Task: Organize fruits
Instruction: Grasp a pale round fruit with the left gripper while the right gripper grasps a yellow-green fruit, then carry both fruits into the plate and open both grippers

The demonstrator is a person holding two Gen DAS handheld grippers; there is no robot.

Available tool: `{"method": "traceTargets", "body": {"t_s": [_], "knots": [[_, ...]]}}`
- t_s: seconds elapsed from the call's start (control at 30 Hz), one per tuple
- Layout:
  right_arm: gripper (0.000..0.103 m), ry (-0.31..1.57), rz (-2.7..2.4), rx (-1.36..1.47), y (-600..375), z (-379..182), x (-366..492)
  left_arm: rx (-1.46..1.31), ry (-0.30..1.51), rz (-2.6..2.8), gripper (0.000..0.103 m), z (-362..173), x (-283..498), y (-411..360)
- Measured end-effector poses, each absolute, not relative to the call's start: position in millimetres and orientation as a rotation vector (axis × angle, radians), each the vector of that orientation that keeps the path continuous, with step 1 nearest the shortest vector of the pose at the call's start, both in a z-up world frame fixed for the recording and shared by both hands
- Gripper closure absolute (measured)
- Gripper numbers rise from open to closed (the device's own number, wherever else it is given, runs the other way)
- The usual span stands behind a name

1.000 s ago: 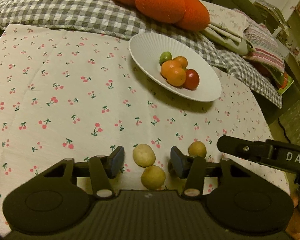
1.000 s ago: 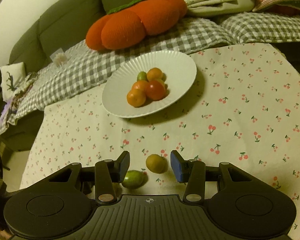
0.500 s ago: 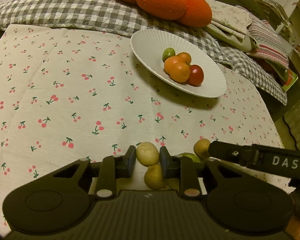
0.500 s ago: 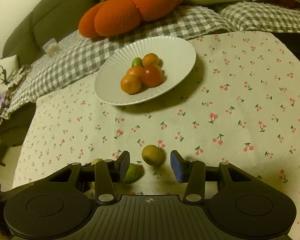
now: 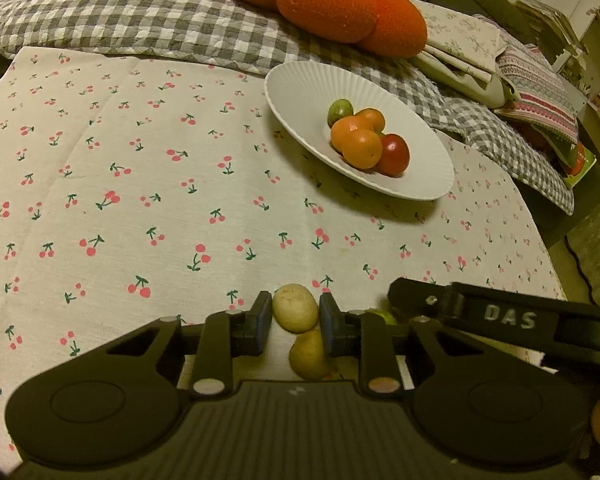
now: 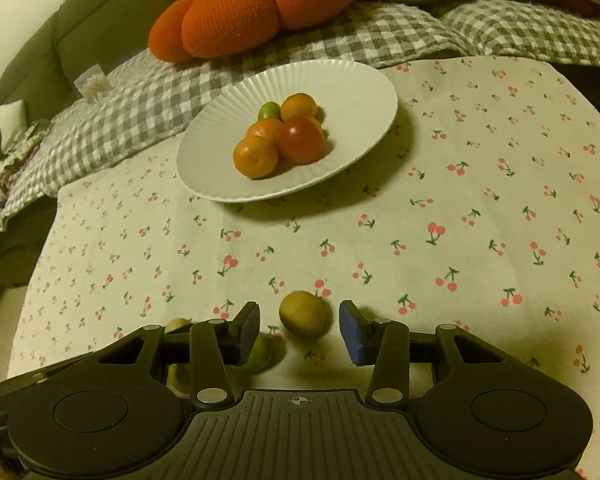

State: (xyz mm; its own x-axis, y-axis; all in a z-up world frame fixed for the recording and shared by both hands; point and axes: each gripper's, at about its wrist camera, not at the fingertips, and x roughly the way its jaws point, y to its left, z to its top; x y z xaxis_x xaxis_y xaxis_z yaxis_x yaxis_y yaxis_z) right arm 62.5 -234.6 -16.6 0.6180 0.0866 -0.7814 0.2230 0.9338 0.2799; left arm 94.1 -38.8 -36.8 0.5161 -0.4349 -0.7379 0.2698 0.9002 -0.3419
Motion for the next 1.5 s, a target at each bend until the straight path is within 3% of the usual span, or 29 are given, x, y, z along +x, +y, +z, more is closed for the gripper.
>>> {"method": "traceTargets", "body": {"t_s": [0.27, 1.5], "knots": [[0.077, 0.920, -0.094, 0.318, -225, -26, 73, -0.207, 0.938, -0.423, 0.079, -34, 96, -36], [0.077, 0.759, -0.111, 0.363, -256, 25, 72, -0.266, 0.816, -0.436, 0.079, 14, 127, -24]]}}
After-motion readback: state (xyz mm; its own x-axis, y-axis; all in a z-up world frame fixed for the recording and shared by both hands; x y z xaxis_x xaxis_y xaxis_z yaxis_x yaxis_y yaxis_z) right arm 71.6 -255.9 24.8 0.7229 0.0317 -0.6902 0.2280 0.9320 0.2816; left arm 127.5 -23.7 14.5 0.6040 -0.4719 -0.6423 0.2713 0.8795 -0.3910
